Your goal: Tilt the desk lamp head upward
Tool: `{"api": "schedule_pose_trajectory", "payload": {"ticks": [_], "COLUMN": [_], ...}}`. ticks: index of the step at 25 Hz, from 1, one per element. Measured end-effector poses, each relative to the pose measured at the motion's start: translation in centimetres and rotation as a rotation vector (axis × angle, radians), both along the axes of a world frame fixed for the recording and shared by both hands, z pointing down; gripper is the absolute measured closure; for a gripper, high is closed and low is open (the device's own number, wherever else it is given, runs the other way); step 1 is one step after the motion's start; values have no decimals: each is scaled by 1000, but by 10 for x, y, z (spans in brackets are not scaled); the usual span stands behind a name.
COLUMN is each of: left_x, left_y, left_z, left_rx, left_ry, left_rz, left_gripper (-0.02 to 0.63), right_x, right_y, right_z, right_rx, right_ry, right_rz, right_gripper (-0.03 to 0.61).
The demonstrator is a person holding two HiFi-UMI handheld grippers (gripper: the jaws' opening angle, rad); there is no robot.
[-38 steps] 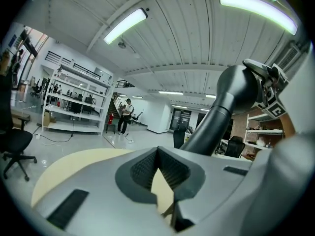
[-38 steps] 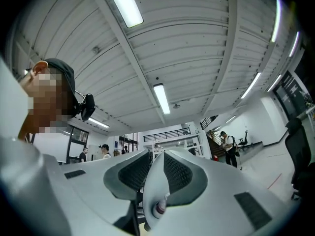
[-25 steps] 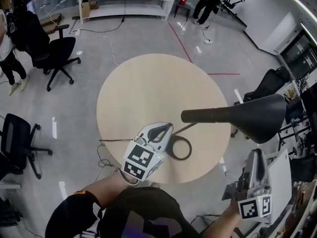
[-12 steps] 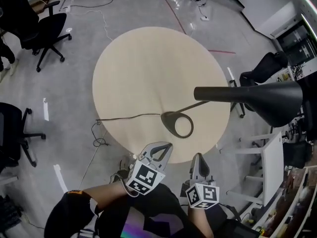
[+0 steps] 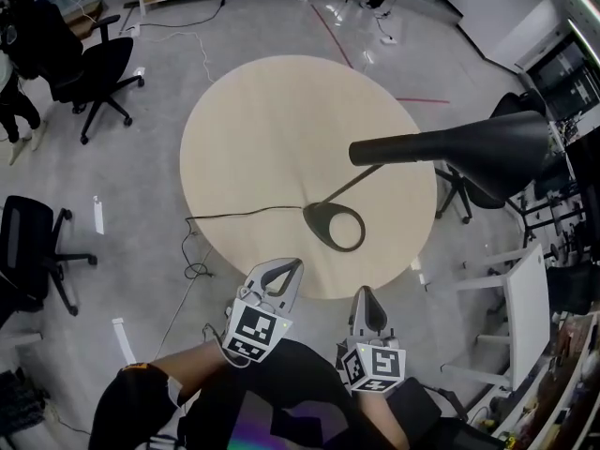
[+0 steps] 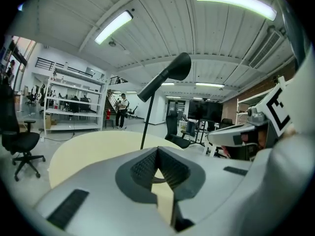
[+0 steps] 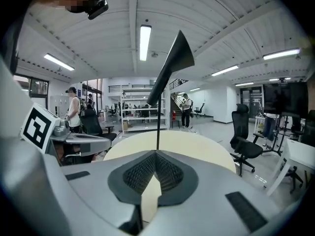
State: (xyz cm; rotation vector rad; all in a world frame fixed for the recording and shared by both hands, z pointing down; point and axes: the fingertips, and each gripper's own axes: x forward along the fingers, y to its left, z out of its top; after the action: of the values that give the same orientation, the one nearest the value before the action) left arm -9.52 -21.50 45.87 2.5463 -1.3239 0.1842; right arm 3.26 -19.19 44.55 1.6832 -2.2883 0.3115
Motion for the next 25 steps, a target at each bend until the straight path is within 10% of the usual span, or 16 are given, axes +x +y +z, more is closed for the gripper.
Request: {"api": "schedule_pose_trajectory", "payload": {"ticks": [12, 25], "left_x": [147, 183], "left_y": [168, 305], "left_z": [-15, -11], "left_rx": [-19, -37], "left_ry": [-11, -116], "left_rz": [-114, -316], "left_gripper": [568, 568], "right_x": [118, 158], "right_y": [148, 268], "right_z": [-12, 6], "right_rx": [53, 48], "right_ry": [-59, -138], "right_rz": [-129, -303], "right_gripper": [563, 563]}}
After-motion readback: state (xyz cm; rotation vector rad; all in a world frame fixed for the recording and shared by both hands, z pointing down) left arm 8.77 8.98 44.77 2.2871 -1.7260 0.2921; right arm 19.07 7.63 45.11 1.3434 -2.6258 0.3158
